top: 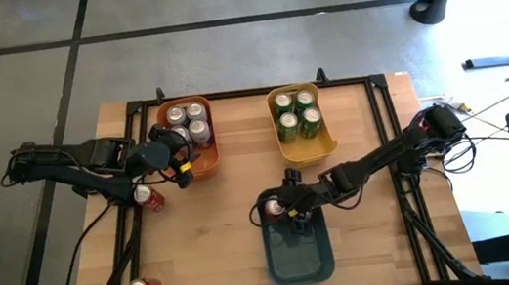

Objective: Sort soda cans
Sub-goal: Put the red soda can into the blue bin

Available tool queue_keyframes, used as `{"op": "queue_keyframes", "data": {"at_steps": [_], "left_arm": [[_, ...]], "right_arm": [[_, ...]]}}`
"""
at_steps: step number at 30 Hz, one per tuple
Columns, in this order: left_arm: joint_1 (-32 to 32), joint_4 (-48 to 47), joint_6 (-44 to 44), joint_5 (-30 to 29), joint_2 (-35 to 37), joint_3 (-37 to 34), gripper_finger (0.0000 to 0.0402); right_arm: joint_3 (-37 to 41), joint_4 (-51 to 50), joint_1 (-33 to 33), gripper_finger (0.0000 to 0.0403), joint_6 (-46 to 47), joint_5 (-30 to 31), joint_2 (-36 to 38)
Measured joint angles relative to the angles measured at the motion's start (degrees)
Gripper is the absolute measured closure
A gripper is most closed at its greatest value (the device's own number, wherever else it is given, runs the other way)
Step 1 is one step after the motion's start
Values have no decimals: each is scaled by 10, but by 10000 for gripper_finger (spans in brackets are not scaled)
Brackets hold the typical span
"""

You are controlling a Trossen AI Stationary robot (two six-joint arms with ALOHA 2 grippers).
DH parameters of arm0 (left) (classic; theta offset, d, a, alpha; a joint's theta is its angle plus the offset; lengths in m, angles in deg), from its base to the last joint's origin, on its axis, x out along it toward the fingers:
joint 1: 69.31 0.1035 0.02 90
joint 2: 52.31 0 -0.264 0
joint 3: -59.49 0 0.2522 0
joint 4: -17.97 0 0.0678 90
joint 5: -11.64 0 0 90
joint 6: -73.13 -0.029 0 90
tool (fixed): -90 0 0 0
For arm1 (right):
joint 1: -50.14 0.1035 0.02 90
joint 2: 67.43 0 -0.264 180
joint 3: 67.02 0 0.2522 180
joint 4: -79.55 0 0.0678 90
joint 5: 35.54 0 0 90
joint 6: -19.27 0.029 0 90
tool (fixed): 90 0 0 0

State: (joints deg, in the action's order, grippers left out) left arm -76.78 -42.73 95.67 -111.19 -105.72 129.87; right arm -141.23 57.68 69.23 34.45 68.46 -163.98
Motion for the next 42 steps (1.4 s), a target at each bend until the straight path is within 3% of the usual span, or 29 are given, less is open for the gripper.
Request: {"op": "queue_keyframes", "data": {"at_steps": [16, 21, 26, 34, 37, 42], "left_arm": [[0, -1, 20, 0, 0, 0, 190], [0, -1, 28, 0, 0, 0, 187], [0, -7, 28, 0, 0, 0, 146], [0, -19, 22, 34, 1, 0, 16], [0, -39, 11, 55, 4, 0, 10], [-2, -77, 40, 139, 10, 0, 27]], "right_arm": [[-1, -13, -3, 23, 39, -16, 3], [-52, -101, -3, 14, 35, -16, 5], [-101, -196, 1, 31, 21, -10, 25], [-104, -200, 10, 28, 7, 17, 55], [-103, -207, 16, 27, 8, 20, 55], [-87, -203, 15, 27, 10, 20, 54]]}}
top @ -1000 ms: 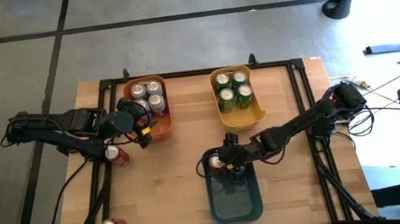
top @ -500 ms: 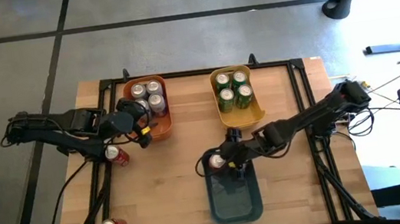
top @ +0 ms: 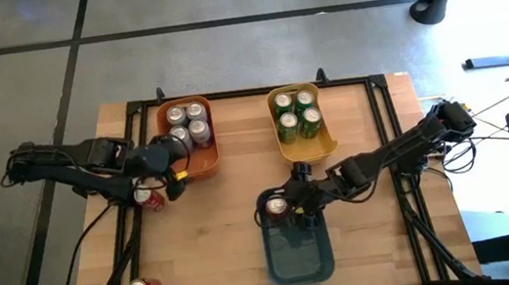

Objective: Sort soda cans
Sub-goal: Put the red soda can into the blue bin

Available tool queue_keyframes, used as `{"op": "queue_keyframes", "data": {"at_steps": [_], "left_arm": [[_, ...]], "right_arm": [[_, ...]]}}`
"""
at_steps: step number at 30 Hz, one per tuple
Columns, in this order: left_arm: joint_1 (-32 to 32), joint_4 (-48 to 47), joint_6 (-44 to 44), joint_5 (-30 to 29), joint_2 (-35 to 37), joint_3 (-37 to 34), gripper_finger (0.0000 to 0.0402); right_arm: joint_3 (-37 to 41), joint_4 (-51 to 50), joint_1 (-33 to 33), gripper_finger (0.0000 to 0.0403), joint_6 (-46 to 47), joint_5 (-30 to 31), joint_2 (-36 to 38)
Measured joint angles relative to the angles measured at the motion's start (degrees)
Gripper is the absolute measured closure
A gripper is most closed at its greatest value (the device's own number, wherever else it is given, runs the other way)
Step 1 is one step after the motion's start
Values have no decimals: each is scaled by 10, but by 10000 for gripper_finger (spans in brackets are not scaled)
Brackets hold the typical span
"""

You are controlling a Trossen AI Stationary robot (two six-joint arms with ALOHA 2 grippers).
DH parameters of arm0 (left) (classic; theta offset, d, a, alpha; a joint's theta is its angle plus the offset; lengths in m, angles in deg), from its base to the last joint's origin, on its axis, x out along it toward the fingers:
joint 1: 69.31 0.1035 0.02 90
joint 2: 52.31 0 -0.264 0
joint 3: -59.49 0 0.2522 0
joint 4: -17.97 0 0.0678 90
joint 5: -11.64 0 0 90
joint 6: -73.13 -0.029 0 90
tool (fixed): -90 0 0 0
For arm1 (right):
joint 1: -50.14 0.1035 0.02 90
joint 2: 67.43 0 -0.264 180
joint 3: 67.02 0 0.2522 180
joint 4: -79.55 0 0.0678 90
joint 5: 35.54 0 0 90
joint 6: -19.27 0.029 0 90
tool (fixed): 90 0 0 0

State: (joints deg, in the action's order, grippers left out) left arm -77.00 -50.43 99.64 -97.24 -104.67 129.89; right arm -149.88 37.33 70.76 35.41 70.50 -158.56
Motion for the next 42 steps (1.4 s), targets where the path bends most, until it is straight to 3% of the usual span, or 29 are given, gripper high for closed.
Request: {"op": "queue_keyframes", "data": {"at_steps": [7, 16, 25, 32, 42], "left_arm": [[-18, -150, 18, 83, -21, 0, 26], [-17, -350, 62, 93, -73, 0, 31], [-9, -352, 38, 124, -87, -5, 31], [-4, -354, 4, 158, -75, -69, 31], [-4, -348, -16, 158, -60, -120, 31]], "right_arm": [[3, 20, 0, 26, 1, 26, 0], [3, 31, 0, 26, 1, 78, 0], [3, 48, 0, 26, 3, 74, 0], [3, 48, 0, 26, 16, 73, 0], [3, 48, 0, 26, 16, 74, 0]]}}
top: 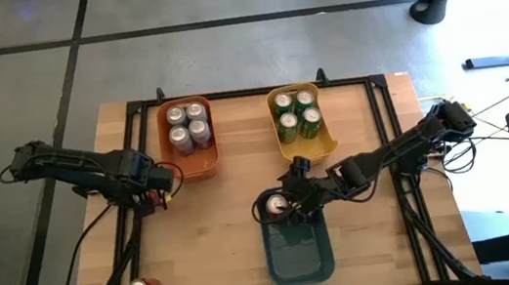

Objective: Sort soda cans
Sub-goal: Put the red soda can into the blue bin

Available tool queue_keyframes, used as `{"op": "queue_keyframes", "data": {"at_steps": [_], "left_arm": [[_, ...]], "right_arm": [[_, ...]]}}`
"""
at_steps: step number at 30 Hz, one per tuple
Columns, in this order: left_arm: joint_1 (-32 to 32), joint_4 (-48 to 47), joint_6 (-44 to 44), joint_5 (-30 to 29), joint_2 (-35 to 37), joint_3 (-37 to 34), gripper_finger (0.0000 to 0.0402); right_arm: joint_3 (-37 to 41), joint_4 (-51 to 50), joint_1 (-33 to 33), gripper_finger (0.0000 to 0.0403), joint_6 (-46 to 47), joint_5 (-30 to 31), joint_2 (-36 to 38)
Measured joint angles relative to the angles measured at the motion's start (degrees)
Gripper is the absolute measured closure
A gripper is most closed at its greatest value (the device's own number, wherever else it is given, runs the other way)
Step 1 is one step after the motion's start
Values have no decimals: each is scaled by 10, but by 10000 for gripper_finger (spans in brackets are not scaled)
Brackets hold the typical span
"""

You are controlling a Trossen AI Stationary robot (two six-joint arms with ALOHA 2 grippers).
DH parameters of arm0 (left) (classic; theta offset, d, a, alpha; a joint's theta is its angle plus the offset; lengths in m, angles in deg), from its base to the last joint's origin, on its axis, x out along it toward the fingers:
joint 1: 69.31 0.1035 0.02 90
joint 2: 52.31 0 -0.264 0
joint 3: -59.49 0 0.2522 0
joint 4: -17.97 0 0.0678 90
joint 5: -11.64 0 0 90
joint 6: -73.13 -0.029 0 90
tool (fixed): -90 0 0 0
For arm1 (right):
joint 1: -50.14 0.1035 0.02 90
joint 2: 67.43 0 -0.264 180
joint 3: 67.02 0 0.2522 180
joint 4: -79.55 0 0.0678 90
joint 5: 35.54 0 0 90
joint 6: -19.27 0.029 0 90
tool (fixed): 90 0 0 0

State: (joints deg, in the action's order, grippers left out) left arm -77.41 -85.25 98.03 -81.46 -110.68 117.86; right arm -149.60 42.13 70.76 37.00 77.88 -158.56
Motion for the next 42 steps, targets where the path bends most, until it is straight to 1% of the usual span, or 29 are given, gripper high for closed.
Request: {"op": "queue_keyframes", "data": {"at_steps": [10, 12, 15, 21, 23, 36, 42], "left_arm": [[0, 44, -50, -12, -4, -14, 32], [0, 49, -59, -12, -6, -16, 37], [0, 54, -61, -17, -7, -17, 61], [0, 68, -73, -31, -7, -17, 133], [0, 71, -73, -36, -7, -15, 148], [0, 103, -33, -33, -7, 39, 143], [-11, 156, -29, 5, -10, 40, 151]], "right_arm": [[0, 0, 0, 26, 0, 0, 0], [0, 0, 0, 26, 0, 0, 0], [0, 0, 0, 26, 0, -1, 0], [0, -1, 0, 26, 0, -6, 0], [0, -2, 0, 26, 0, -6, 0], [0, -3, 0, 26, -2, -8, 0], [0, -4, 0, 26, -2, -8, 0]]}}
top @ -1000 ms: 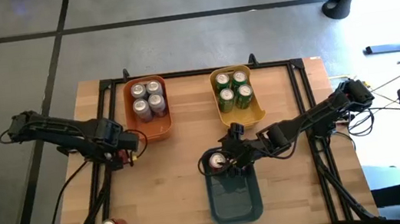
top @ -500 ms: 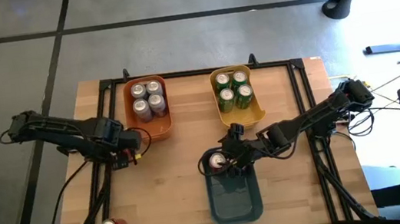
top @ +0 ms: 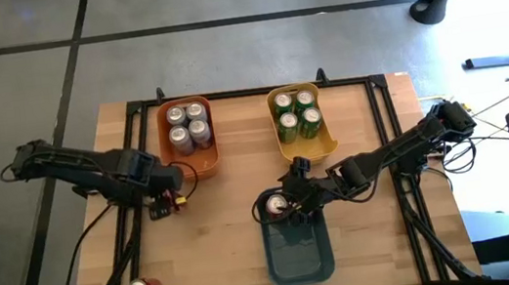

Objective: Sort soda cans
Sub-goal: Put the red soda can into the blue bin

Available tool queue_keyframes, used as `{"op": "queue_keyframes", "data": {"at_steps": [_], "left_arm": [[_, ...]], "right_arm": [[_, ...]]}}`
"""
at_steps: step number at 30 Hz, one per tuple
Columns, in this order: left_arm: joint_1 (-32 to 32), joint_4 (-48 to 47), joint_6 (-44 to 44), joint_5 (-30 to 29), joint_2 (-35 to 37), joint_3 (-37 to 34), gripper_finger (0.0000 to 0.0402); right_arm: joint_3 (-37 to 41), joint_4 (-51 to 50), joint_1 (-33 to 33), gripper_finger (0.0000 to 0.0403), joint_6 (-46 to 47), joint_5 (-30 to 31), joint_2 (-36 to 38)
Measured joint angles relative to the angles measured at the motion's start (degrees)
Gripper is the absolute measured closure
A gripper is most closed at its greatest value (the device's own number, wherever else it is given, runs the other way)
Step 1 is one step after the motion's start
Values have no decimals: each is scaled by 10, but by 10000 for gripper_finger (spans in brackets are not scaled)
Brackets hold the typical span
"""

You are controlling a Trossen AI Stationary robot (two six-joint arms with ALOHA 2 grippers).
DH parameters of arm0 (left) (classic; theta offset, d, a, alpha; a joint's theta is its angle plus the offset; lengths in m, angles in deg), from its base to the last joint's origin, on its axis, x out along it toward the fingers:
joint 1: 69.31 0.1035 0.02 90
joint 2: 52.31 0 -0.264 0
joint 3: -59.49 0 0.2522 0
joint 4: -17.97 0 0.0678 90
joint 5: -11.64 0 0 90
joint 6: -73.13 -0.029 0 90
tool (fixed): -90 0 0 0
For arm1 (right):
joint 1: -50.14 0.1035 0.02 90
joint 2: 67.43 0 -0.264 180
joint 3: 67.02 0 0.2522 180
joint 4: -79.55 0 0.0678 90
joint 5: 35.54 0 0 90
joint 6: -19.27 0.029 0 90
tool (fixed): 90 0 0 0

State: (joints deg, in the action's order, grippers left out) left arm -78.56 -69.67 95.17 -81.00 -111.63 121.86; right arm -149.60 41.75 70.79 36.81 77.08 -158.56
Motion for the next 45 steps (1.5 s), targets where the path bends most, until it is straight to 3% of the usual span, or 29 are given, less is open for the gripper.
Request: {"op": "queue_keyframes", "data": {"at_steps": [10, 23, 36, 45], "left_arm": [[-41, 11, 14, 1, -67, 57, 151], [-99, -59, -2, -26, -237, 262, 150], [-141, -151, 1, -55, -379, 471, 150], [-160, -161, -19, -57, -462, 607, 150]], "right_arm": [[0, -1, 0, 26, 0, 0, 0], [0, -33, 8, 26, 11, -5, 0], [0, -110, 94, 26, 86, 66, 58], [0, -154, 174, 26, 186, 70, 92]]}}
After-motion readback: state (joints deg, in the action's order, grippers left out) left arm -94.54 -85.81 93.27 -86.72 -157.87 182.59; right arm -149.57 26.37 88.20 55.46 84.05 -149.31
